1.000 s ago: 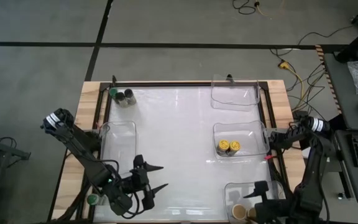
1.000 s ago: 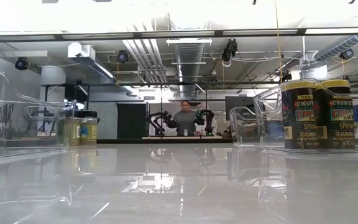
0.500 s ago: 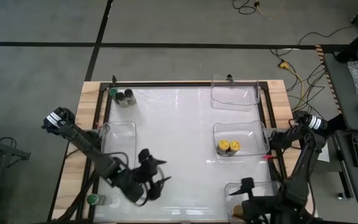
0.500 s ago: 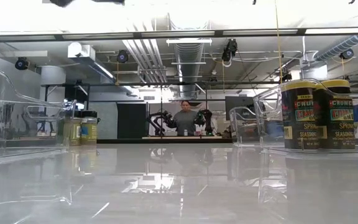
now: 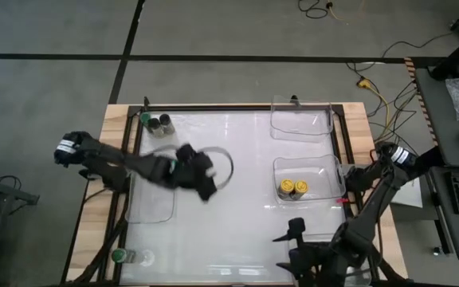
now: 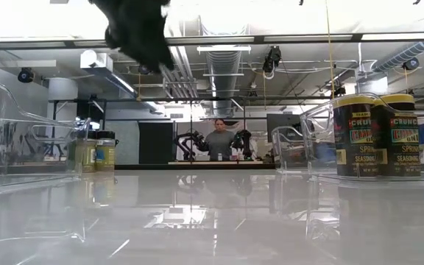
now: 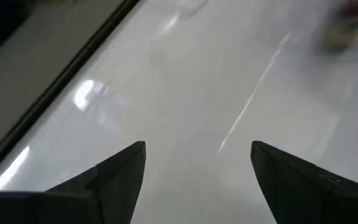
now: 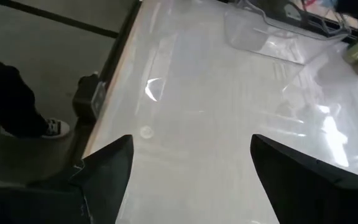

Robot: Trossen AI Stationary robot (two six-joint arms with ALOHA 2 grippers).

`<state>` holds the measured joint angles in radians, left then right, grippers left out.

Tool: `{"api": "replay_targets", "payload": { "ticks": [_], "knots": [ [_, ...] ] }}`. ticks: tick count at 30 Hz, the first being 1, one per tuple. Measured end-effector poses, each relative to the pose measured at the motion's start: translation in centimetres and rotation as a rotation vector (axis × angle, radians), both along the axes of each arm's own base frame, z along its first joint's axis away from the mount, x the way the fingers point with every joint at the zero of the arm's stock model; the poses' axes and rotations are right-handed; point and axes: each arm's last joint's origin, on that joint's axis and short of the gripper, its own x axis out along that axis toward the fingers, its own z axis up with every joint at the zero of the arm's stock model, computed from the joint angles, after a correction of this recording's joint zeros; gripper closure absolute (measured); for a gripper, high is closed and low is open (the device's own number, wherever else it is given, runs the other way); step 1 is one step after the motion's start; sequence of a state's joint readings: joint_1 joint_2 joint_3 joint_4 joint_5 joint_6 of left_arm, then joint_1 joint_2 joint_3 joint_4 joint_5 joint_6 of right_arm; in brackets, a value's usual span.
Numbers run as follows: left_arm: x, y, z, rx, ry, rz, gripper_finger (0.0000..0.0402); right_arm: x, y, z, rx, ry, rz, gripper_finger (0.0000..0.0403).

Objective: Sort spices by type
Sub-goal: Put the right black seasoning bottle into the top right transparent bin

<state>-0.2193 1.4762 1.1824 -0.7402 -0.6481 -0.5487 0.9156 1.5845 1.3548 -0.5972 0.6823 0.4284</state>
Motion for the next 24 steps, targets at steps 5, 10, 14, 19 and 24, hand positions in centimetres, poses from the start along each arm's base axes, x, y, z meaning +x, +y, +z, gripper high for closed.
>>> {"api": "replay_targets", "payload": {
  "ticks": [5,10,14,19,24],
  "knots": [
    [-1.2,6.6,0.0,-0.021,0.182,0.091,0.0131,1.0,-0.8,0.0,-0.061,0.002,0.011,0.0097],
    [-3.1,13.3,0.0,-0.009,0.334,0.161,0.0132,2.4,-2.2,-0.1,-0.106,0.014,0.007,0.0090],
    [-5.0,17.5,-0.5,-0.095,0.472,0.009,0.0132,3.4,-3.3,-0.1,-0.167,0.029,0.030,0.0076],
    [-7.6,20.3,-0.8,-0.072,0.675,-0.160,0.0132,4.5,-6.2,0.6,-0.243,0.069,-0.007,0.0056],
    [-9.3,22.2,-0.9,-0.041,0.804,-0.260,0.0132,6.3,-11.5,2.2,-0.281,0.070,-0.139,0.0046]
  ]
}}
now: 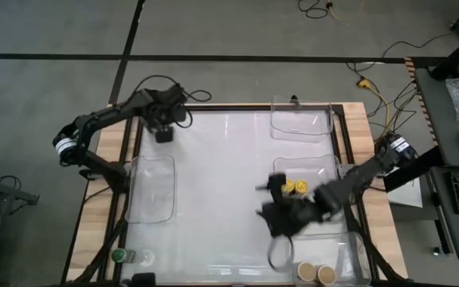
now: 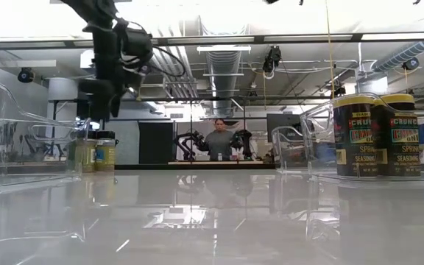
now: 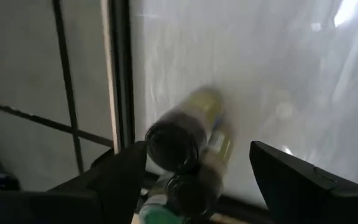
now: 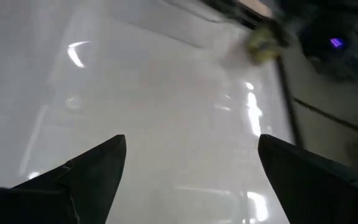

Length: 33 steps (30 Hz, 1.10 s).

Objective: Sort spices by type
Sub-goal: Put the right black seasoning bottle into the top right transparent bin

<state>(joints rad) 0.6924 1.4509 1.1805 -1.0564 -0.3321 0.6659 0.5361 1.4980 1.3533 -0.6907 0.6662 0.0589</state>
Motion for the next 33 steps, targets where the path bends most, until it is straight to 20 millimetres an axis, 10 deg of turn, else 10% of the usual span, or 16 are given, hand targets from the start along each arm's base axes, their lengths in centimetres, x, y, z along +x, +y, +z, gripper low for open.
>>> {"api": "replay_targets", "payload": {
  "ticks": [8,33],
  "knots": [
    [-0.7,0.5,-0.5,-0.035,0.130,-0.120,0.0132,0.6,-4.7,1.9,0.084,-0.016,-0.071,0.0056],
    [0.6,5.7,-2.6,-0.128,0.267,-0.163,0.0143,0.3,-4.7,1.4,0.150,-0.041,-0.153,0.0071]
  ]
}}
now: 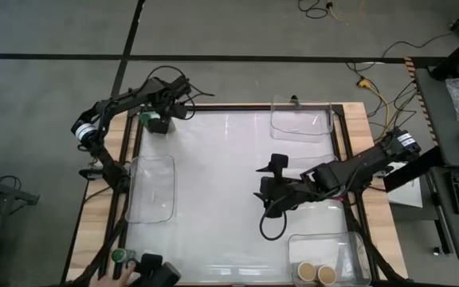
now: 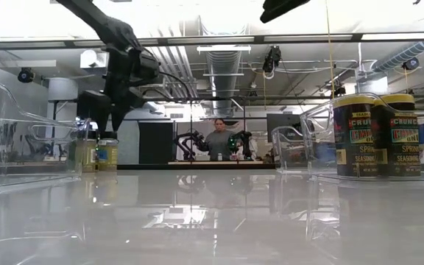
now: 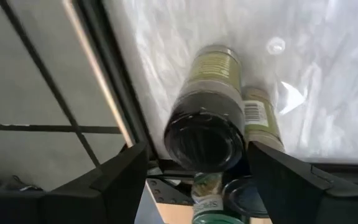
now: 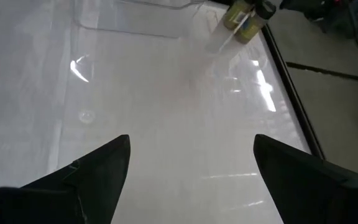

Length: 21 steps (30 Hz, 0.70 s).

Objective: Sort spices by type
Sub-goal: Put the right black seasoning bottle into the top right transparent bin

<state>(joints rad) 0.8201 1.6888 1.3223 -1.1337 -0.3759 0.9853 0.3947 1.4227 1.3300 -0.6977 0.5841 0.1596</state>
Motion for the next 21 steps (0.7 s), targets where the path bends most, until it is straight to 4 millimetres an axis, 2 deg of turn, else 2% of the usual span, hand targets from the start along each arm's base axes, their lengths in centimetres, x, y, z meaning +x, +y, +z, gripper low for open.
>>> {"api": "replay_targets", "payload": {
  "ticks": [7,16,21],
  "knots": [
    [0.6,0.8,-0.9,-0.030,0.035,-0.015,0.0154,-0.1,0.0,-0.2,0.006,0.002,-0.007,0.0071],
    [0.7,0.8,-1.9,-0.068,0.071,-0.016,0.0158,-0.1,0.0,-0.3,0.013,0.002,-0.015,0.0083],
    [0.7,0.8,-1.8,-0.080,0.045,0.006,0.0191,-0.1,0.0,-0.3,0.016,0.002,-0.017,0.0093]
  ]
}}
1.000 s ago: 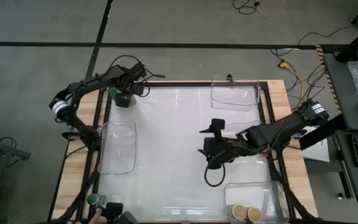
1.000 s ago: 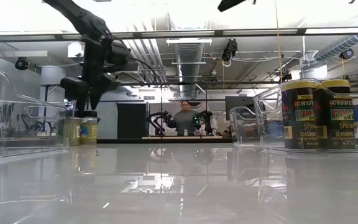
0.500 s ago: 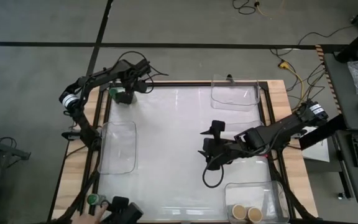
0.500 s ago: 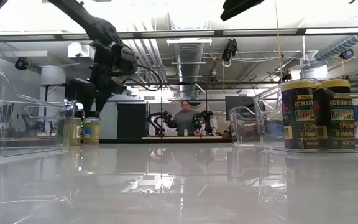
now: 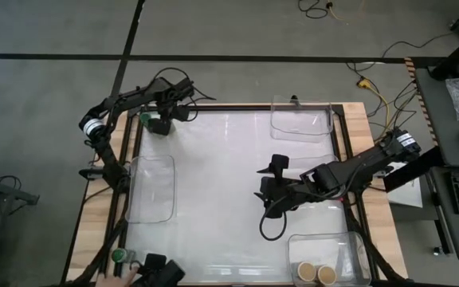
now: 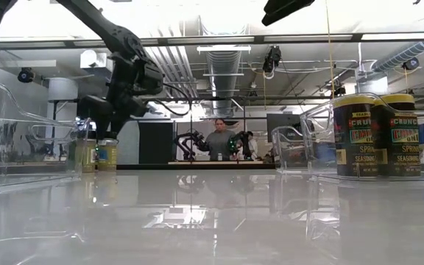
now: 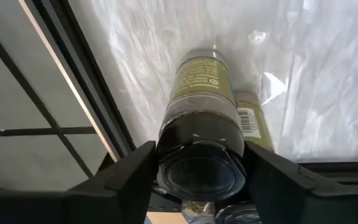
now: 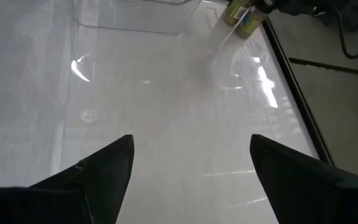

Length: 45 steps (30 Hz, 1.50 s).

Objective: Sort spices by type
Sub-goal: Put the right black seasoning bottle into the top right transparent bin

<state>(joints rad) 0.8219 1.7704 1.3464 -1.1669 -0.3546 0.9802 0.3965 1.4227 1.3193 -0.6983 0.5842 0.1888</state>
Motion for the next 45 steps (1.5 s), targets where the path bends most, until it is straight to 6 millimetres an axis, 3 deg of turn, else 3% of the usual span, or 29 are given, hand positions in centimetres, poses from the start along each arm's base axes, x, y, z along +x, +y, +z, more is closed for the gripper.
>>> {"api": "replay_targets", "payload": {
  "ticks": [3,7,10,18,20,23,31,36,45],
  "knots": [
    [0.0,-0.1,0.0,0.003,-0.005,0.029,0.0212,0.0,0.0,0.0,0.002,0.000,-0.001,0.0099],
    [0.5,-0.6,0.3,0.021,-0.031,0.092,0.0213,0.0,0.0,0.0,0.006,0.005,0.010,0.0107],
    [1.3,-1.5,1.8,-0.002,-0.091,0.114,0.0212,0.0,0.0,0.0,-0.003,0.009,0.019,0.0111],
    [6.8,-3.8,7.5,-0.050,-0.488,0.298,0.0207,-0.2,0.2,0.4,-0.021,0.024,0.045,0.0121],
    [8.3,-4.8,8.0,-0.061,-0.492,0.354,0.0206,-0.3,0.1,0.5,-0.027,0.038,0.045,0.0124],
    [10.3,-7.1,8.3,-0.118,-0.430,0.304,0.0206,-0.5,0.1,0.5,-0.036,0.059,0.045,0.0129],
    [16.4,-13.5,6.8,-0.226,-0.412,0.110,0.0210,-1.7,0.4,-0.2,-0.073,0.165,0.061,0.0145],
    [18.7,-14.6,4.3,-0.239,-0.351,0.118,0.0210,-3.1,1.5,-1.1,-0.090,0.235,0.088,0.0156],
    [20.3,-15.2,2.5,-0.236,-0.320,0.168,0.0211,-4.0,2.7,-1.9,-0.095,0.247,0.120,0.0160]
  ]
}}
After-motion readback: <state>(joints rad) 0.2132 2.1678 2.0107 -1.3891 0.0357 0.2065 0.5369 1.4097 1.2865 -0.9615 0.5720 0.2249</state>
